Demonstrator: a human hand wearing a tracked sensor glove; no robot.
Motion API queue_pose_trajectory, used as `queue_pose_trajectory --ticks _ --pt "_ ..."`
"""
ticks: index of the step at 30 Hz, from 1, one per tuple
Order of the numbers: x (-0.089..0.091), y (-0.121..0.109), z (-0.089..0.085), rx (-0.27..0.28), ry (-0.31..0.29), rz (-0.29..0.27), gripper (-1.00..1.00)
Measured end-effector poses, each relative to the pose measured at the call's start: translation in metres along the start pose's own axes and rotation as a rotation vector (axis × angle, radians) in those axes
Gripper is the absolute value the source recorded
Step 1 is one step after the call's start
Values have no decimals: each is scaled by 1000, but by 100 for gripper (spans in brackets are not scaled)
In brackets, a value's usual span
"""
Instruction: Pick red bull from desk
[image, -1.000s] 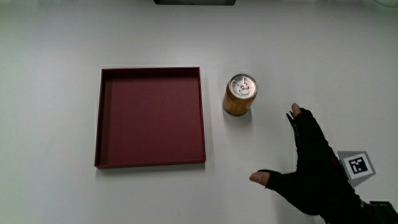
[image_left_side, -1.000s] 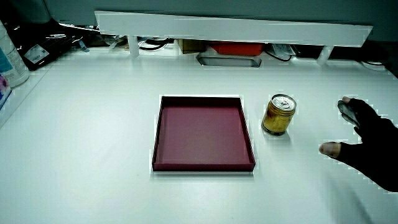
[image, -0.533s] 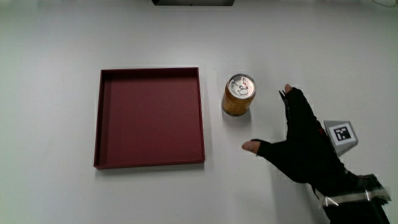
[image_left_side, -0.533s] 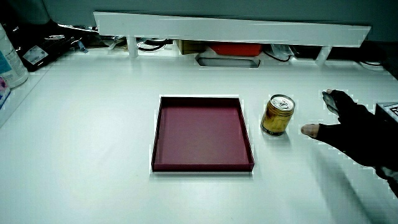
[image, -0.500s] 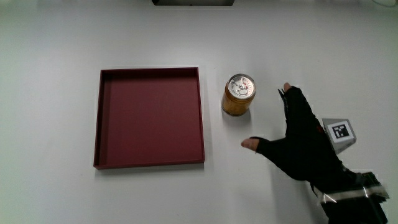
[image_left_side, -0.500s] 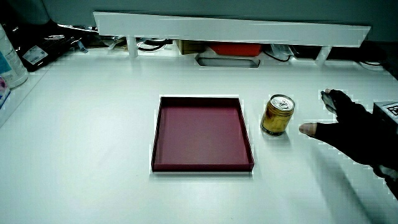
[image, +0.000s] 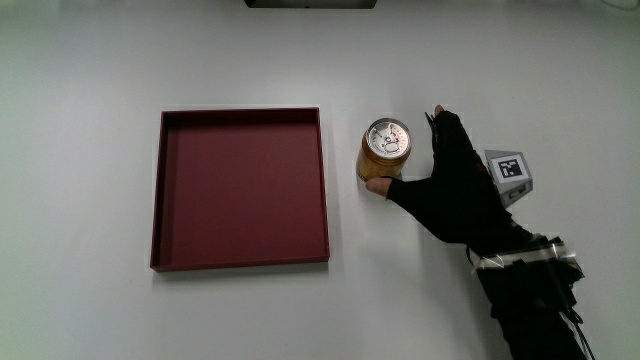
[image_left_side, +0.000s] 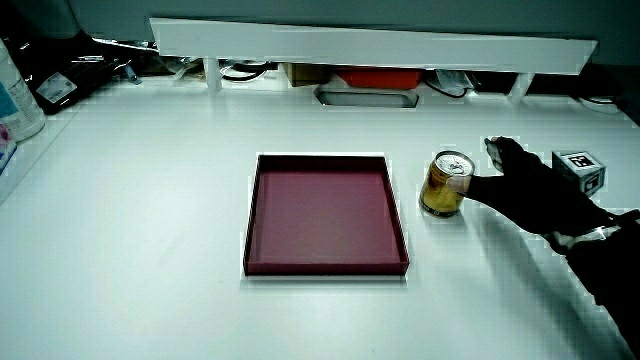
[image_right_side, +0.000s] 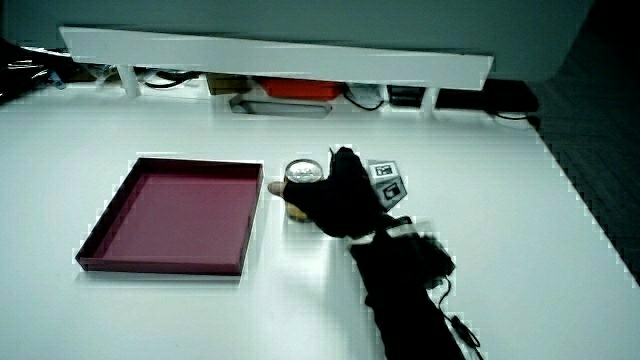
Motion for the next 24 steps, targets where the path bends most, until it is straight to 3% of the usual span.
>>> queue_pose_trajectory --ticks 8,9,10,11,12,13,15,16,17,19,20,21,23,24 --pt "7 10 -8 1 16 -12 0" --pt "3 8 -9 77 -20 27 0" --pt "6 10 -10 -5 22 -12 0" --pt "5 9 -10 74 -12 16 0" --pt "9 10 -10 3 27 -13 0" --pt "7 9 -10 77 -11 26 0" --pt "7 8 -10 72 -1 9 0" --pt "12 10 -10 9 39 -8 0" --pt "10 8 -10 11 47 -13 0" --pt "11 7 -10 22 48 -8 4" --pt "12 8 -10 108 17 30 8" --pt "14 8 -10 23 63 -3 12" --pt "15 8 -10 37 76 0 19" --pt "10 5 -10 125 44 29 23"
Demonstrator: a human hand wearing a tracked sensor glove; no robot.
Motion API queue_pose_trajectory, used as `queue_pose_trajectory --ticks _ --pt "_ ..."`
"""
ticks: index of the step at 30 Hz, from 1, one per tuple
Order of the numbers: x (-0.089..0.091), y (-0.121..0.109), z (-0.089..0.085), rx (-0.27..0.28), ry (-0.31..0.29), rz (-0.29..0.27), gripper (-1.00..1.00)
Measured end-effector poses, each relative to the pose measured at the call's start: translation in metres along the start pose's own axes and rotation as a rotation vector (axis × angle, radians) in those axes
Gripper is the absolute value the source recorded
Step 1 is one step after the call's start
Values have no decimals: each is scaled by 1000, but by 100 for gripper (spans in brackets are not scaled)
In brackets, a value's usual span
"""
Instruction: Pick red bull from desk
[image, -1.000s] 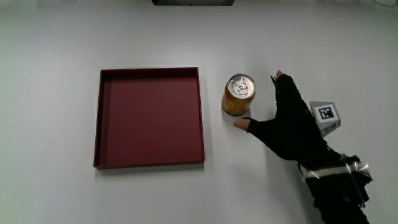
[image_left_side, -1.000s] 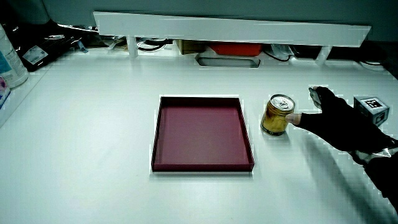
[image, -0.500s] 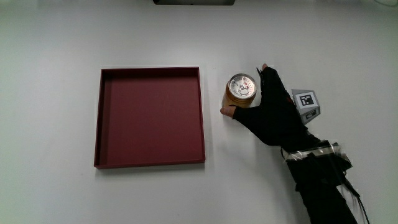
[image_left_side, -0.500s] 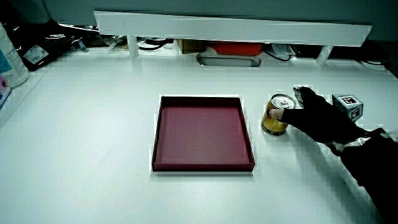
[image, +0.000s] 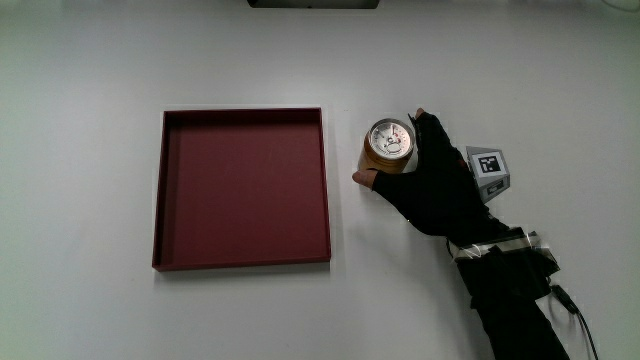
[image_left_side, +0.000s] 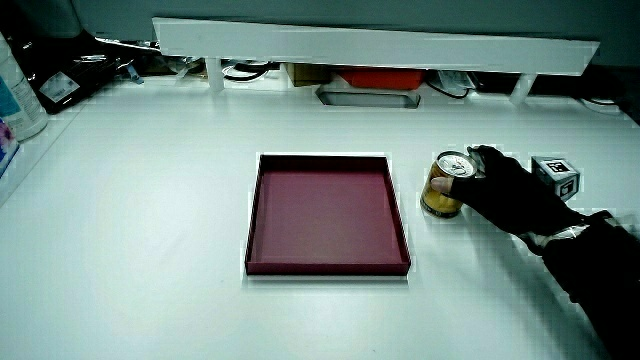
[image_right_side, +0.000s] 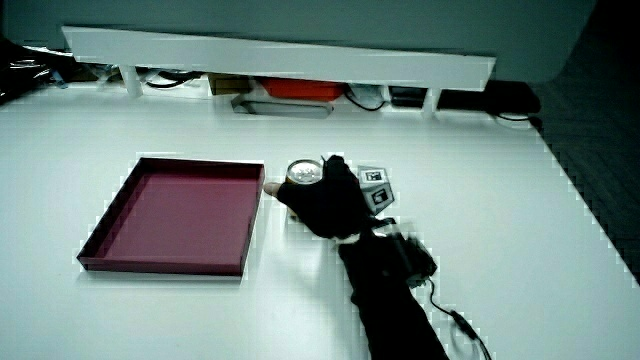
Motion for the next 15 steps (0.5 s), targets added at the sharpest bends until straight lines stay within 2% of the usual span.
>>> queue_pose_trajectory --ticks 1,2,3,4,5,6,7,8,11,13,15 --pt "8 4 0 -81 45 -40 27" --pt "9 4 1 10 6 -5 31" --pt "10 4 1 -63 61 -42 35" --pt "1 0 1 28 39 -9 38" --pt "3 0 2 37 42 -12 42" --pt "10 3 2 -30 91 -41 46" --pt "6 1 2 48 54 -6 50" --pt "9 3 3 68 47 -9 54" --pt "6 1 4 87 72 -22 65" --pt "9 2 5 108 76 -9 73" --pt "7 1 5 105 72 -13 81"
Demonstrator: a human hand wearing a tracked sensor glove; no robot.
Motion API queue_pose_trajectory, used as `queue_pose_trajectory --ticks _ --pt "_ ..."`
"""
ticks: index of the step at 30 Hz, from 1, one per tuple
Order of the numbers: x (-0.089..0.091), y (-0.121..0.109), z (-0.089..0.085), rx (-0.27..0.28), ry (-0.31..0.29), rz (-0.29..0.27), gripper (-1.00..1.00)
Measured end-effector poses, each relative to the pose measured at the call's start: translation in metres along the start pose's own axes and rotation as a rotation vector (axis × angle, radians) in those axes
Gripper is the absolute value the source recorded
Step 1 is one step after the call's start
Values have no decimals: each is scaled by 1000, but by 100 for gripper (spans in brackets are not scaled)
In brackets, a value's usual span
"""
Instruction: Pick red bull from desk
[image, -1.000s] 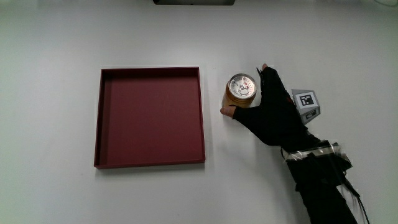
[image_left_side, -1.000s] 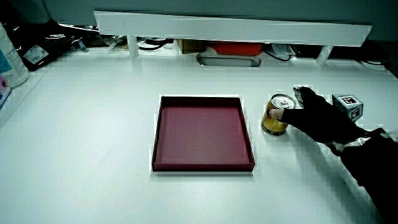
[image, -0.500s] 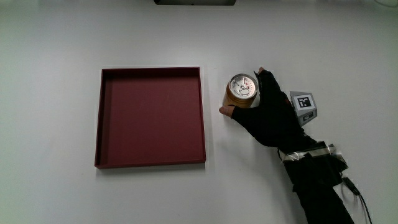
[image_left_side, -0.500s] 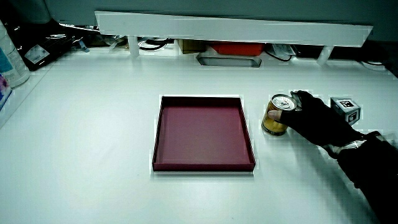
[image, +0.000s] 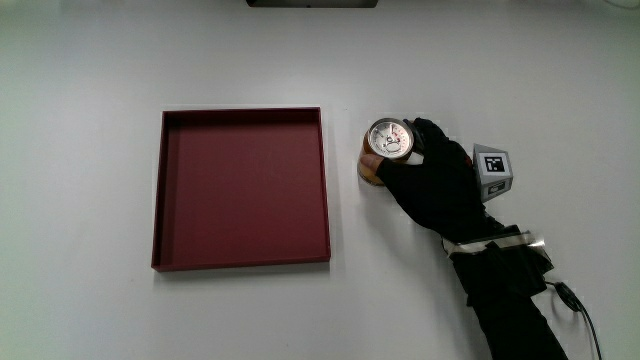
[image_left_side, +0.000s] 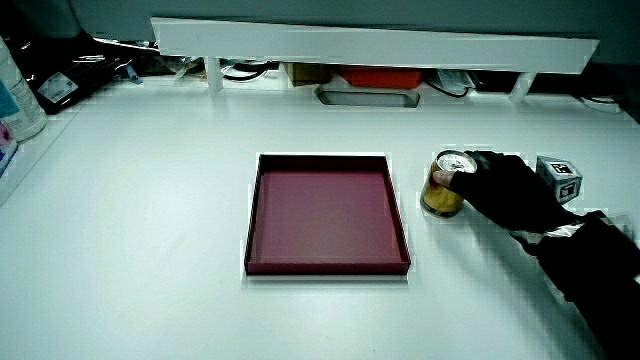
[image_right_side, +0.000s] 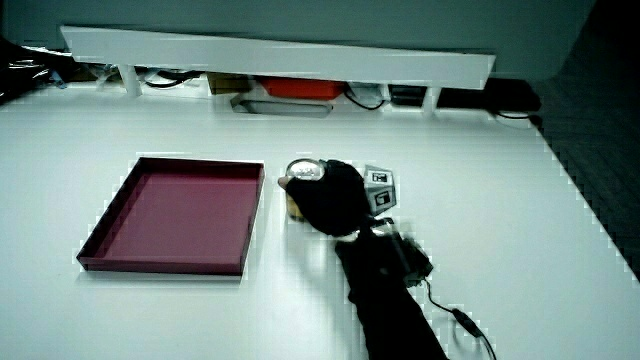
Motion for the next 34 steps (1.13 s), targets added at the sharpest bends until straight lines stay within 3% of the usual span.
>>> queue_pose_trajectory --ticks 3,4,5,13,17,26,34 --pt "1 -2 0 24 4 28 92" --pt "6 0 0 -28 9 -7 96" --pt "7 0 0 -25 19 15 100" --pt "8 -3 0 16 15 61 100" --pt "2 -5 0 8 1 65 100" --pt "-45 -14 -11 -58 3 190 100" --pt "-77 -21 -36 -129 32 273 100"
